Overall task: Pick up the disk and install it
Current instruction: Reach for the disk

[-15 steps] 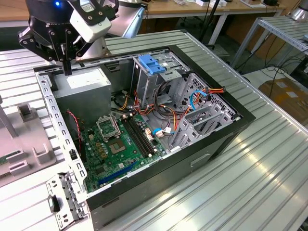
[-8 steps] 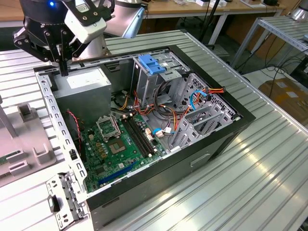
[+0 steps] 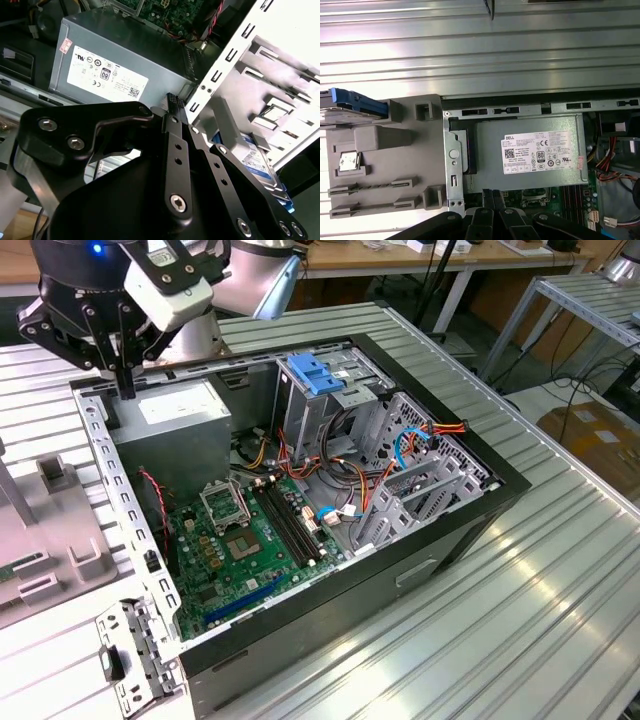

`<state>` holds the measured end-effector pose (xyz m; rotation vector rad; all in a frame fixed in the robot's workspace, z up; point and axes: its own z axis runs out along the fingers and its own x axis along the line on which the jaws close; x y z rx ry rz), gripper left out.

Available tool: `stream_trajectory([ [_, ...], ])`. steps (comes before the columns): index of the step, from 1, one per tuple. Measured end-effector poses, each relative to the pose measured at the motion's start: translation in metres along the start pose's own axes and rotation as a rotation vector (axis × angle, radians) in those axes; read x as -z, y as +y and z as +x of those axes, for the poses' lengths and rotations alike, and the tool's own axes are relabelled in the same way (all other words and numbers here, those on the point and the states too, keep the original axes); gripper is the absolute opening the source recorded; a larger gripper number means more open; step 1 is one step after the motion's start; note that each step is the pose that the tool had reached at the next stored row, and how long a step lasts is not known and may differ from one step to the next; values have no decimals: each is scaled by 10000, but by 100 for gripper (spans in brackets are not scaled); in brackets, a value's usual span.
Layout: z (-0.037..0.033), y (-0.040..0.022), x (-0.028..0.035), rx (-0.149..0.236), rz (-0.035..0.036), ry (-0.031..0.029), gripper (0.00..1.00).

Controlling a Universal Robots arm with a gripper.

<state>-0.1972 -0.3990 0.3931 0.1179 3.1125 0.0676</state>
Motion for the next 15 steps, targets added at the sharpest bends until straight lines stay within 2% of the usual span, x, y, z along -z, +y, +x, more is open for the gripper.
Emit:
stream_trajectory([
  [6, 29, -2, 0, -1, -1, 0, 11],
  [15, 122, -9, 2, -1, 0, 0, 11],
])
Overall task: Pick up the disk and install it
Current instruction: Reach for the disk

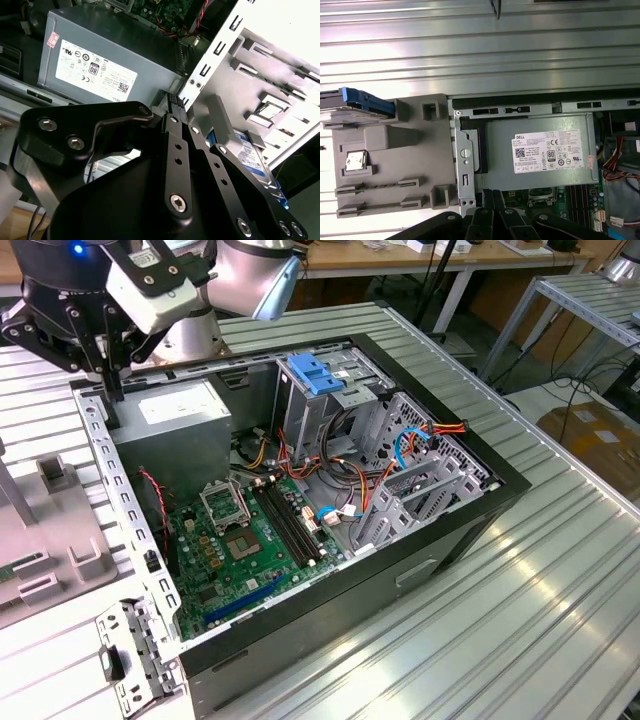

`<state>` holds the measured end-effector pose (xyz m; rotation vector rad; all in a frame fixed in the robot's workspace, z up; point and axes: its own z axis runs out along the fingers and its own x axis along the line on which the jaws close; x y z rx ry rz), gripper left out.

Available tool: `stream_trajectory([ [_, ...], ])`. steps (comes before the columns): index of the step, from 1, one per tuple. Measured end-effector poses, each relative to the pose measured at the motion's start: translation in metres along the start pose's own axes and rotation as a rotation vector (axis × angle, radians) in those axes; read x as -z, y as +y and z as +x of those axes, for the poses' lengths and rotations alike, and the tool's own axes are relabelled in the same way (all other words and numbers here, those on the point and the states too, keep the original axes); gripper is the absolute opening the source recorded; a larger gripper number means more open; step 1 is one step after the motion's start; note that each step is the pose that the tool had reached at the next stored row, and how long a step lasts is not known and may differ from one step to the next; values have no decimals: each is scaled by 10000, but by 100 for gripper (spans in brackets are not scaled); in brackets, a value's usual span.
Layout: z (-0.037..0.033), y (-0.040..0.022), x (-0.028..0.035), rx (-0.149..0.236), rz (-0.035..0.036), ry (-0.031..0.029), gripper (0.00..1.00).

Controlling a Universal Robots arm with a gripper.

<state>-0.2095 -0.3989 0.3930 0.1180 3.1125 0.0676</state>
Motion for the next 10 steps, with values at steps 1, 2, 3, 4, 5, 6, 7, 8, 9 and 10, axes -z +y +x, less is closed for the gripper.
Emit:
stream_trajectory([
  [1, 13, -1, 0, 0, -1, 0, 11],
  [2, 25, -2, 0, 0, 0, 0, 11],
  [3, 36, -3, 1, 0, -1, 0, 11],
  [4, 42, -3, 1, 0, 0, 0, 11],
  [5, 48, -4, 1, 1, 0, 0, 11],
  [6, 58, -5, 1, 1, 0, 0, 11],
  [7, 64, -5, 1, 1, -1, 0, 11],
  [8, 73, -6, 1, 1, -1, 0, 11],
  [9, 79, -6, 2, 1, 0, 0, 11],
  [10, 87, -7, 2, 0, 0, -1, 11],
])
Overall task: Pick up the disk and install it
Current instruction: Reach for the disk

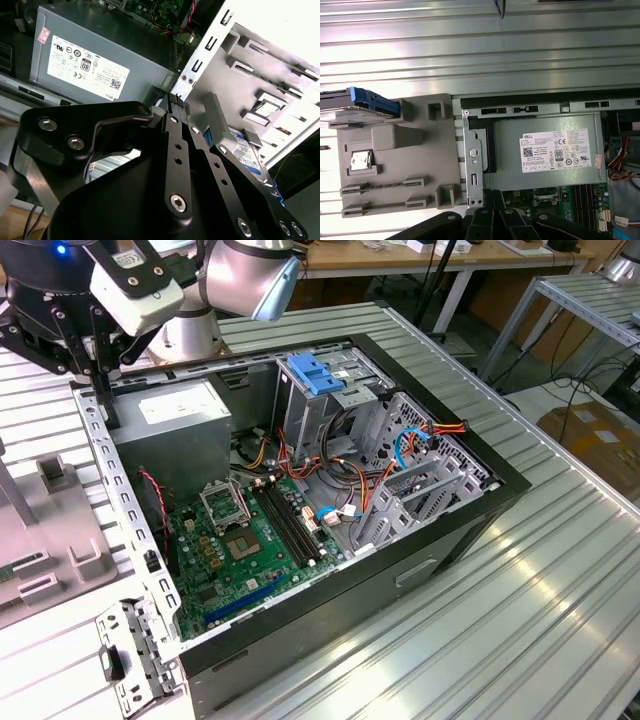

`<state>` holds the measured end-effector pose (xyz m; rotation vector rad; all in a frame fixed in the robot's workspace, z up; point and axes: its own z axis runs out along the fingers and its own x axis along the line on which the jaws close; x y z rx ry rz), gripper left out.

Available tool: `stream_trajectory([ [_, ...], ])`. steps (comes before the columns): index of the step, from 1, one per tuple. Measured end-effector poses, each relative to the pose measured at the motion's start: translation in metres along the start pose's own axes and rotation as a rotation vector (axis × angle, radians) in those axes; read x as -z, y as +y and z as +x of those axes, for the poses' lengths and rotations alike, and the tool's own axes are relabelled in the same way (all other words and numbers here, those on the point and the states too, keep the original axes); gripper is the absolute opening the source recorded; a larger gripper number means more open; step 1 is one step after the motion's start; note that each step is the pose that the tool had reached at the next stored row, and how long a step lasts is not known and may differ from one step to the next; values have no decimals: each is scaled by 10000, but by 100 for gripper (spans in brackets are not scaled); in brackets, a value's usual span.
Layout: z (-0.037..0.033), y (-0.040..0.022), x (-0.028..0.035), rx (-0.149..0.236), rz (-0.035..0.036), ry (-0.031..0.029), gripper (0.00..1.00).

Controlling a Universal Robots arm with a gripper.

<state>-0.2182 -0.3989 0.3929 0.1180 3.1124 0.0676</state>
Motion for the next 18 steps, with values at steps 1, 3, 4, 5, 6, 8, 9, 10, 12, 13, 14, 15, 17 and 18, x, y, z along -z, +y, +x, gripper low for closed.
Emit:
stream_trajectory([
  [1, 7, 0, 0, 0, 0, 0, 11],
  [3, 29, -2, 1, 0, 0, 0, 11],
  [4, 35, -3, 1, 0, 0, 0, 11],
  [5, 46, -3, 1, 0, 0, 0, 11],
  [6, 55, -4, 2, 0, 0, 1, 11],
  [8, 71, -5, 2, 0, 0, 1, 11],
  [9, 77, -6, 2, 0, -1, 0, 11],
  [10, 85, -6, 2, 0, 0, 1, 11],
  [12, 101, -8, 3, 0, 0, 0, 11],
  [13, 108, -8, 3, 1, 0, 1, 11],
  [14, 118, -9, 3, 1, 0, 1, 11],
  [15, 126, -10, 3, 0, 0, 0, 11],
  [17, 142, -11, 4, 0, 0, 1, 11],
  [18, 150, -12, 4, 1, 0, 0, 11],
])
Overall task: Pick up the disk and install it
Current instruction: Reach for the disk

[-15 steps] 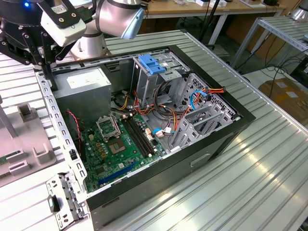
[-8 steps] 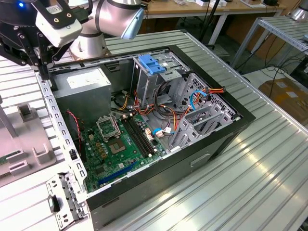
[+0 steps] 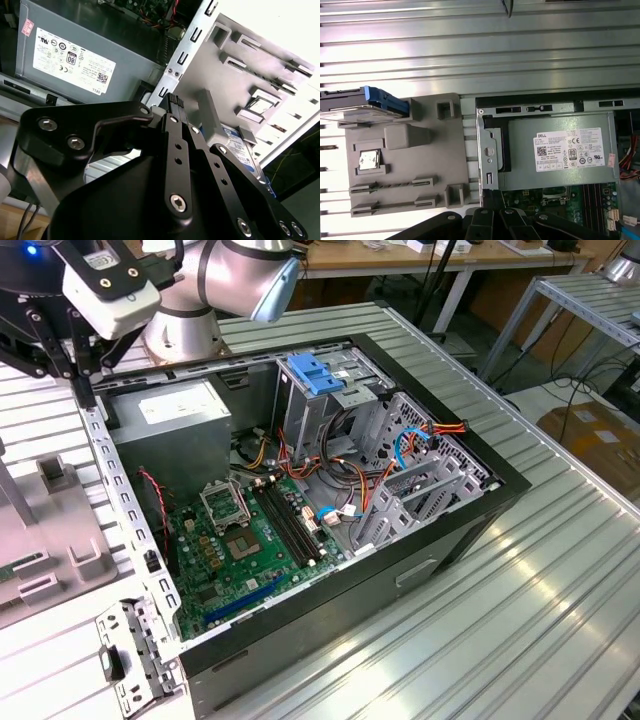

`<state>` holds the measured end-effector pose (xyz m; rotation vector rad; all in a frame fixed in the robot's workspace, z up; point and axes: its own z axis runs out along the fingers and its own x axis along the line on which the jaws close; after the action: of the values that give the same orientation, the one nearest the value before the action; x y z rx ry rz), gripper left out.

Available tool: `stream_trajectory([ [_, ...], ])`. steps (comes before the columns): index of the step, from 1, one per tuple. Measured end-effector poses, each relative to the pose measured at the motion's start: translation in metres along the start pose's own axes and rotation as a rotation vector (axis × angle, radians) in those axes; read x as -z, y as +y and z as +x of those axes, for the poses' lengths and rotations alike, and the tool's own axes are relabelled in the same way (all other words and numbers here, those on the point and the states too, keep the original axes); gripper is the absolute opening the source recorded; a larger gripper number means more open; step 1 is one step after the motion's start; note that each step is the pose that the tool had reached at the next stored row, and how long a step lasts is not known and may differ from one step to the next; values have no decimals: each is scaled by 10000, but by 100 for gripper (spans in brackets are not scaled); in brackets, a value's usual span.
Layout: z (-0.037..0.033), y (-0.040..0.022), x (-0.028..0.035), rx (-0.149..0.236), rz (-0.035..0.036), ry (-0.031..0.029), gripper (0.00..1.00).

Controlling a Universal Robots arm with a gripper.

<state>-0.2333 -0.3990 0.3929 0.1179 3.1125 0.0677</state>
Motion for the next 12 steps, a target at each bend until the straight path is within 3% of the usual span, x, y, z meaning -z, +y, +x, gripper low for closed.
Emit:
stream_trajectory([
  [12, 98, -7, 3, -1, 1, 0, 11],
])
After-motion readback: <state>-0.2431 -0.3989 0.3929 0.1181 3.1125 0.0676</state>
